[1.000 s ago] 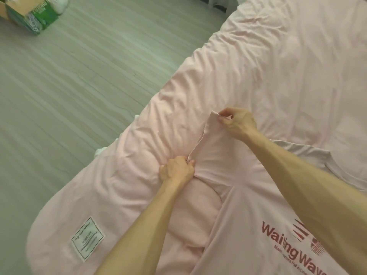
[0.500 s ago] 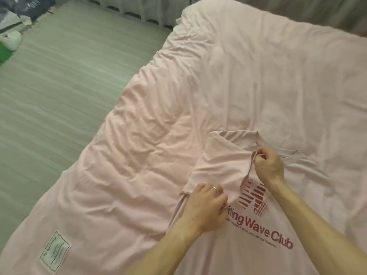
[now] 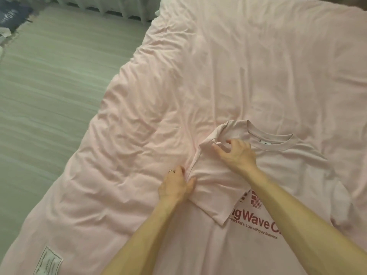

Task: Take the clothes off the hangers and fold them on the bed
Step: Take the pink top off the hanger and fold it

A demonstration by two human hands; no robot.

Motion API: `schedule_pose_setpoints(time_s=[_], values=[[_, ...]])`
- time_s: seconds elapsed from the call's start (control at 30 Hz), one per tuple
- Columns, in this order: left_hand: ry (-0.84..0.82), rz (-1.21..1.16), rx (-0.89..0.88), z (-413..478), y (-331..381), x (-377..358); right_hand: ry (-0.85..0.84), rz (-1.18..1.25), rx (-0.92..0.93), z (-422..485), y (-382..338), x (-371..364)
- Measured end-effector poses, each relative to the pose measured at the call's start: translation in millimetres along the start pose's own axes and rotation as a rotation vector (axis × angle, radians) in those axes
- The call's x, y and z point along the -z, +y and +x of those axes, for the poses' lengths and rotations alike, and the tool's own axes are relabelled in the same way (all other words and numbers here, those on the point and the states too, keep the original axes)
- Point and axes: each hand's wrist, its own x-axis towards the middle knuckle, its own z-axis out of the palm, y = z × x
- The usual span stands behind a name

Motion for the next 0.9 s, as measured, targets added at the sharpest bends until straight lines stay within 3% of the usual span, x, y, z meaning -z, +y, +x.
schedule_pose_setpoints(time_s=[0.1,0.2,0.3,0.57,0.67,0.77,0.9], values=[[-0.113,-0.012,-0.01,8.2,-14.7,-0.6,-0.128,-0.039,-0.046,30.4,-26.4,-7.7],[-0.188,-0.024,-0.044,14.5,-32.1,1.9,-0.227,0.148,0.035,60.0,-44.6,-18.6],[-0.193,-0.074,-0.07,21.4,-46.1,6.2,-0.158,0.359,0.111,78.2,-60.2,-23.6],[-0.231,-0.125,-0.054,21.7,-58.2,2.9,-0.016,0.423,0.04,69.8,-59.0,-47.3],[-0.272,-0.213,-0.036,14.3,-59.5,1.6,-0.002,0.279,0.039,49.4,-45.7,-42.6],[-0.266,-0.112,-0.052,9.8,-59.8,-2.0,-0.021,0.029,0.041,38.0,-12.6,-35.3],[-0.117,0.248,-0.048,1.8,-48.5,-13.6,0.068,0.027,-0.013,31.6,19.4,-23.3]])
